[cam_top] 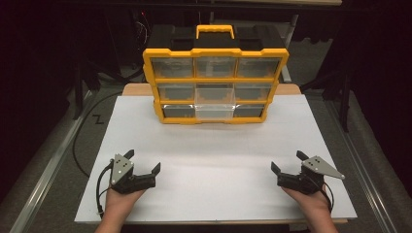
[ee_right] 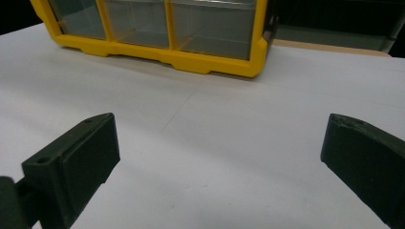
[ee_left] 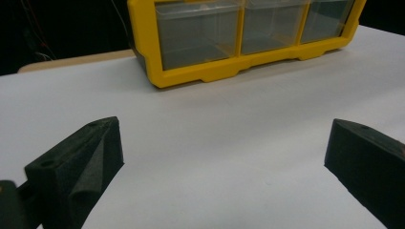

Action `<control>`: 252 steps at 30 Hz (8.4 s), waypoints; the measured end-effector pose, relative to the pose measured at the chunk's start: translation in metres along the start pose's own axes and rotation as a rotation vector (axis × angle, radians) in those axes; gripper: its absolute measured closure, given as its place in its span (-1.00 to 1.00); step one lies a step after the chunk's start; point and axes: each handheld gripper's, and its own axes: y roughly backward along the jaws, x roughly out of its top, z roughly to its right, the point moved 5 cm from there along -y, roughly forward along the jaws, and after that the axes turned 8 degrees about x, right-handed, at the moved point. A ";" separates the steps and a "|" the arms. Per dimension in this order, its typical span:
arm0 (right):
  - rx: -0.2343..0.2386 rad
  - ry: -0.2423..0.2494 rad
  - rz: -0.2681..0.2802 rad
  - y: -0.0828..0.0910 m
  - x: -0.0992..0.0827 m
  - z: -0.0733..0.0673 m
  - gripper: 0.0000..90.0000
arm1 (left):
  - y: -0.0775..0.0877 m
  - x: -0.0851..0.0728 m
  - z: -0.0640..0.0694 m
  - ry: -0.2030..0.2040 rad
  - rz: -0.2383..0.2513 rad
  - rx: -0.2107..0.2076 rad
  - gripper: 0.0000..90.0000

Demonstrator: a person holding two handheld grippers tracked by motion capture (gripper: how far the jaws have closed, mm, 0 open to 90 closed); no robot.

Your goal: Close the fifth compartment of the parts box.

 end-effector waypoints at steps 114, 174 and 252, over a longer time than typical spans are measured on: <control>0.127 0.061 -0.018 -0.079 0.027 -0.067 -0.44 | 0.003 0.003 0.001 -0.037 0.020 -0.011 -1.00; 0.196 0.117 0.025 -0.089 0.034 -0.087 1.00 | 0.002 0.004 0.002 -0.015 0.039 -0.035 -1.00; 0.133 0.178 0.143 -0.147 0.137 -0.118 1.00 | 0.005 0.006 0.004 -0.027 0.062 -0.060 -1.00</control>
